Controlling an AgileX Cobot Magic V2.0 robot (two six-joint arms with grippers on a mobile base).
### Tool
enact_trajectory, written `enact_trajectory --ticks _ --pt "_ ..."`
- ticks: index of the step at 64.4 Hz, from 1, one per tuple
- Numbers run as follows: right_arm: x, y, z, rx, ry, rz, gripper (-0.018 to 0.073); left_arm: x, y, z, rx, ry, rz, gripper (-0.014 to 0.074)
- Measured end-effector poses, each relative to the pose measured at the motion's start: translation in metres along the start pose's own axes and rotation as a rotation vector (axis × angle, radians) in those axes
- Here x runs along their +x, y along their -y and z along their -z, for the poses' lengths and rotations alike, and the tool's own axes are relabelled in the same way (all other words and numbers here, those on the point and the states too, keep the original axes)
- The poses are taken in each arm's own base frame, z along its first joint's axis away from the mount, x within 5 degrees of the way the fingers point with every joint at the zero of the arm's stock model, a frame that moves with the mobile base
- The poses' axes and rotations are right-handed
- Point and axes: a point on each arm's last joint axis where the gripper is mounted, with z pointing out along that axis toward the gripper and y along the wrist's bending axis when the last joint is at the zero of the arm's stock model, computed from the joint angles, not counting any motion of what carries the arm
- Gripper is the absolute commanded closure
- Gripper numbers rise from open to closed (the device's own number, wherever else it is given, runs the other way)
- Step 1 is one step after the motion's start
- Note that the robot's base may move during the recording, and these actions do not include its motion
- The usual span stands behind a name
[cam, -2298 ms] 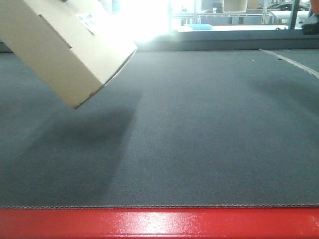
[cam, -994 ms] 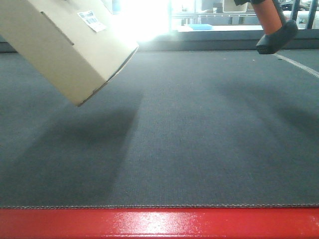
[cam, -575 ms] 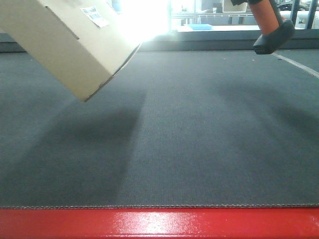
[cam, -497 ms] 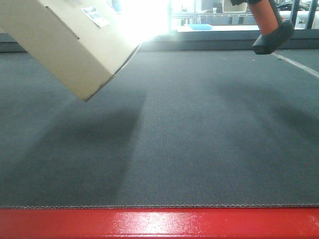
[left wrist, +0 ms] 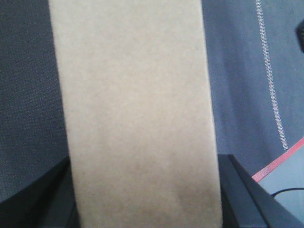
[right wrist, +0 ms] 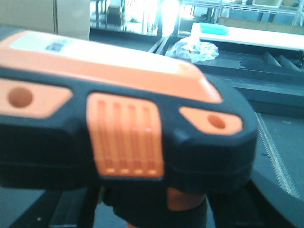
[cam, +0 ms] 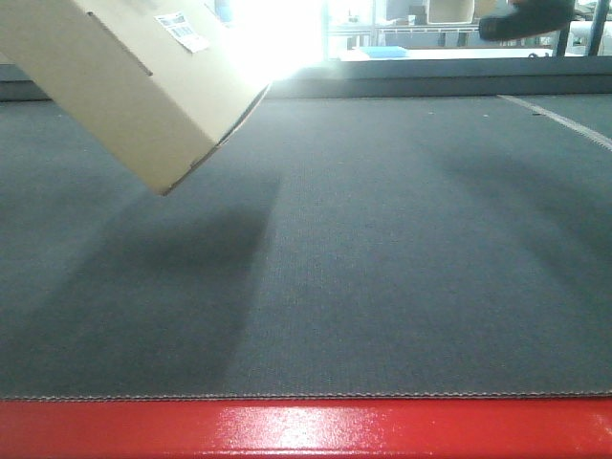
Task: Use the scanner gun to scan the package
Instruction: 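Point the scanner gun at the box label held by the left gripper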
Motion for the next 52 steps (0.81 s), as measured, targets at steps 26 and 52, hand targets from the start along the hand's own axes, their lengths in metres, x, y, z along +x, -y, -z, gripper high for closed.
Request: enact_trajectory --ticks 26,52 --pt "0.053 0.019 0.017 0.095 -0.133 -0.176 0.0717 0.000 0.000 0.000 0.000 0.000 0.000 0.0708" --pt "0.066 0.029 0.020 0.170 -0.117 -0.436 0.0718 0.000 0.000 0.000 0.000 0.000 0.000 0.0708"
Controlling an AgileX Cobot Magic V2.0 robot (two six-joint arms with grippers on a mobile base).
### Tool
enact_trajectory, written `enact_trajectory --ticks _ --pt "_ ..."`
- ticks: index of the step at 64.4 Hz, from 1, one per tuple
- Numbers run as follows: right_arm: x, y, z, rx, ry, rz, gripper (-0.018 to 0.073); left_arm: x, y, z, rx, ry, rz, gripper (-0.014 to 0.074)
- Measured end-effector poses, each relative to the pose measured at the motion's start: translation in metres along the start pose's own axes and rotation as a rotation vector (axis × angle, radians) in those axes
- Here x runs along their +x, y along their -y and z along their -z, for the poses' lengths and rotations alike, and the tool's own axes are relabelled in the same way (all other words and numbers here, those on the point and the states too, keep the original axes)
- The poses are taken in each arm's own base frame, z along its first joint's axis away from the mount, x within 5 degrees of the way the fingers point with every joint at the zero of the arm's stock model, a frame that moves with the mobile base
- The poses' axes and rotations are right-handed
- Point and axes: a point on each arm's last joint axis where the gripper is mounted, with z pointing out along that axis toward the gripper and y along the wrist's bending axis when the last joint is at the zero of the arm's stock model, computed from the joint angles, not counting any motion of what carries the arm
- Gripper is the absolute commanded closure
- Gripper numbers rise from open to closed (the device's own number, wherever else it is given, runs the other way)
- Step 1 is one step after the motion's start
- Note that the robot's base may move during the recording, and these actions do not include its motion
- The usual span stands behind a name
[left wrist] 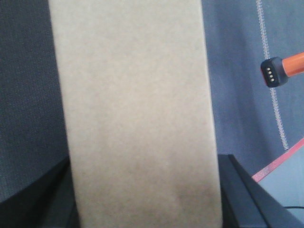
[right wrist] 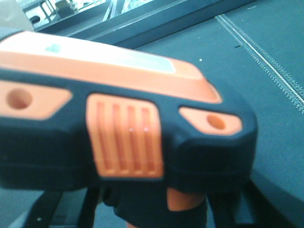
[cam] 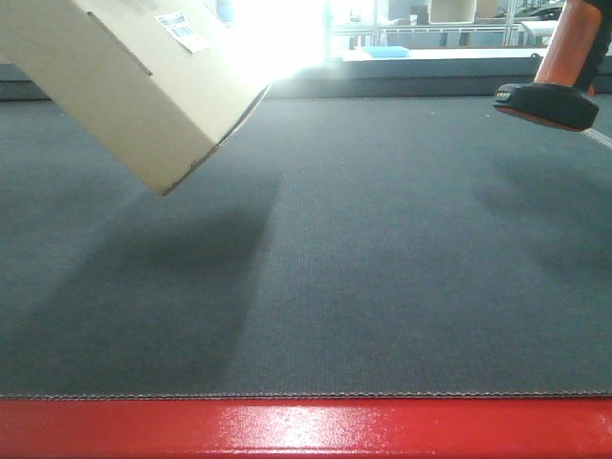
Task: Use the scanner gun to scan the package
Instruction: 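Point the scanner gun at the box label held by the left gripper, then lower the scanner gun back onto the belt and open the right gripper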
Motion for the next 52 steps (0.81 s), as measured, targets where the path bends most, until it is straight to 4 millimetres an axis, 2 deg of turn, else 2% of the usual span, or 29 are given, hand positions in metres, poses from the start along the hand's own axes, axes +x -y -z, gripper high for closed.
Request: enact_trajectory --ticks 11,17,29,52 --pt "-0.004 -0.004 0.000 -0.040 0.055 0.207 0.0718 0.000 0.000 0.000 0.000 0.000 0.000 0.0708" --pt "-0.007 -0.005 0.001 -0.048 0.092 0.263 0.0718 0.000 0.000 0.000 0.000 0.000 0.000 0.0708" --pt "-0.008 -0.002 -0.009 -0.019 0.168 0.284 0.0718 0.000 0.000 0.000 0.000 0.000 0.000 0.0708" --pt "0.021 0.004 -0.041 -0.032 0.142 0.270 0.0718 0.000 0.000 0.000 0.000 0.000 0.000 0.0708"
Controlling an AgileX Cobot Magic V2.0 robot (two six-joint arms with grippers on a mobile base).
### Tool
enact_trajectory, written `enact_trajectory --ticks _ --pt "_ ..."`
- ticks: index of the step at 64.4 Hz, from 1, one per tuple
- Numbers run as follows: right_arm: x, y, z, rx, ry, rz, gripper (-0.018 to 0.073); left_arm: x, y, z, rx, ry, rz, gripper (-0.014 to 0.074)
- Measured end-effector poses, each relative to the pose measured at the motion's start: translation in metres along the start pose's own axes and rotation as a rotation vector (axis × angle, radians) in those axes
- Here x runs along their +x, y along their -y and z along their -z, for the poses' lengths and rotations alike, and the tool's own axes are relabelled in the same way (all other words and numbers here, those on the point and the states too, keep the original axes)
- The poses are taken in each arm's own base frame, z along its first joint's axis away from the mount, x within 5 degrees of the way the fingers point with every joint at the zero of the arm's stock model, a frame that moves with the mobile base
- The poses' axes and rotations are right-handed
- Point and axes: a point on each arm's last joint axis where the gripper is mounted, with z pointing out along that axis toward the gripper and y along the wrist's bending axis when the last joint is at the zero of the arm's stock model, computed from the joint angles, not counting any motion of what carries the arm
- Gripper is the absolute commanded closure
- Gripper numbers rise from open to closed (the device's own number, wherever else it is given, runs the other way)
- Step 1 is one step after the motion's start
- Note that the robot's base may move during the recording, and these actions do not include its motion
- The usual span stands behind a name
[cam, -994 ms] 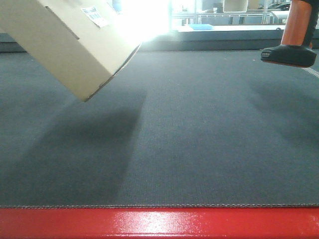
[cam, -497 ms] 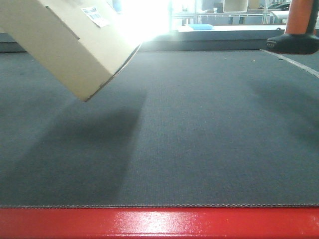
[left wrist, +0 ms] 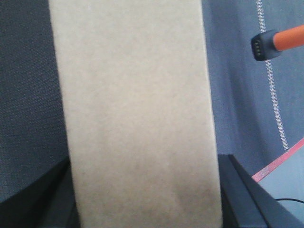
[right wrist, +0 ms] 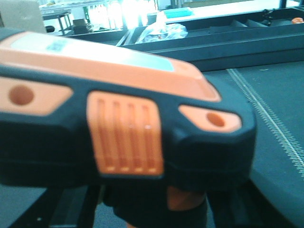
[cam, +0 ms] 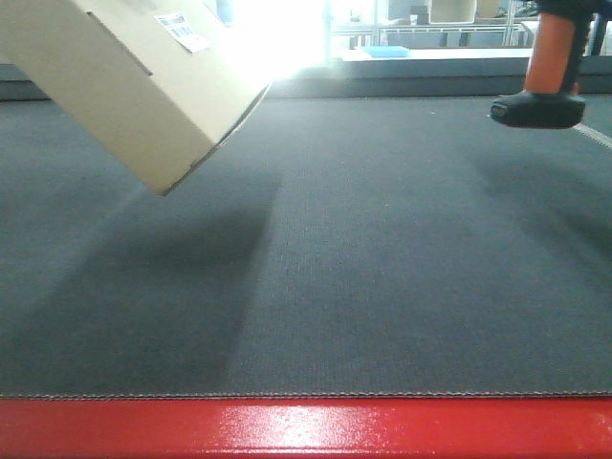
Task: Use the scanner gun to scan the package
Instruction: 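Lower the scanner gun back onto the belt and open the right gripper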
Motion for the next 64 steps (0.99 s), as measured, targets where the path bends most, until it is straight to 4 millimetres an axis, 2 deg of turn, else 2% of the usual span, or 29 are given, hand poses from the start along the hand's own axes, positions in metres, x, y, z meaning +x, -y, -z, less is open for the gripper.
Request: enact_trajectory --ticks 26,37,52,64 --pt "0.025 0.002 -0.017 0.017 -0.015 -0.046 0.0718 0.000 0.000 0.000 0.000 0.000 0.000 0.0708" --pt "0.041 0.008 -0.014 0.037 -0.004 -0.028 0.0718 0.000 0.000 0.000 0.000 0.000 0.000 0.0708" --pt "0.073 0.018 -0.007 0.073 -0.021 0.006 0.0718 0.000 0.000 0.000 0.000 0.000 0.000 0.0708" --pt "0.076 0.019 -0.008 0.067 0.009 0.027 0.0718 0.000 0.000 0.000 0.000 0.000 0.000 0.0708"
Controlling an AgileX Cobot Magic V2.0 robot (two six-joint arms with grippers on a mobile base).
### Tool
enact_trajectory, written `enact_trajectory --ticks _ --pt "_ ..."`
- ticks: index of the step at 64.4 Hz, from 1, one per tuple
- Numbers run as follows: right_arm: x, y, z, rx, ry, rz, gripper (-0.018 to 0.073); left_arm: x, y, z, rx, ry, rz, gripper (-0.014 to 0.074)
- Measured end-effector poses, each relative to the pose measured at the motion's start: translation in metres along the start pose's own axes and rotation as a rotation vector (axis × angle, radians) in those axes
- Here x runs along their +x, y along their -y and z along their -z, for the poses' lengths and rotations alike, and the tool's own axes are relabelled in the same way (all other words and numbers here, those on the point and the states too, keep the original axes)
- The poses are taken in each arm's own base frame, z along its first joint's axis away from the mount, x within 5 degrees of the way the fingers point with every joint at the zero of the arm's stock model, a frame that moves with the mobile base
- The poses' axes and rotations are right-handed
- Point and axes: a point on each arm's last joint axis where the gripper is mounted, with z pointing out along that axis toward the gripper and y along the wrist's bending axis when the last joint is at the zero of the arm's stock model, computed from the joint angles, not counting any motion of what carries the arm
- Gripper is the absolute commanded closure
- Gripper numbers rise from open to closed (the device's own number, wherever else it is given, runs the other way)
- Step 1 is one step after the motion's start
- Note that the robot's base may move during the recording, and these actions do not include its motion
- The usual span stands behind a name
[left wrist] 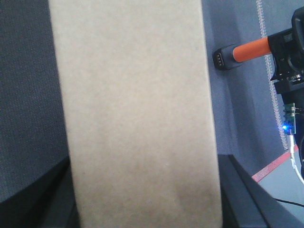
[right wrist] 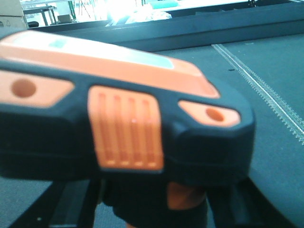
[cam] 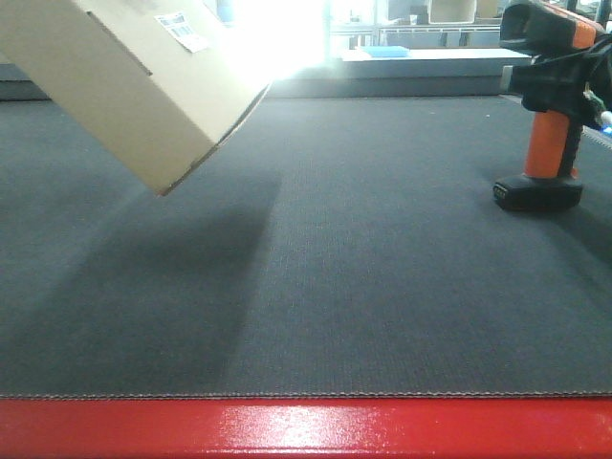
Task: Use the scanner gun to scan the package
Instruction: 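Lower the scanner gun back onto the belt and open the right gripper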
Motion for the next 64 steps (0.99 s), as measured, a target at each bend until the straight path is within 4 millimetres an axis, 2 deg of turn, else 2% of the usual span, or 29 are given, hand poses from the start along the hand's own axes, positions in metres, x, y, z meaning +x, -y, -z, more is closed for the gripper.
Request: enact_trajectory --ticks 58,61,64 --pt "-0.0003 -0.0017 0.0012 -0.017 -0.026 0.008 0.0717 0.0000 0.0000 0.0000 0.000 0.000 0.000 0.0708" --pt "-0.0002 -0.0016 0.0012 -0.021 -0.028 0.012 0.0694 0.0000 0.0000 0.0000 0.000 0.000 0.000 0.0708" --pt "-0.0001 -0.0022 0.0012 -0.027 -0.029 0.018 0.0617 0.0000 0.0000 0.0000 0.000 0.000 0.000 0.0708"
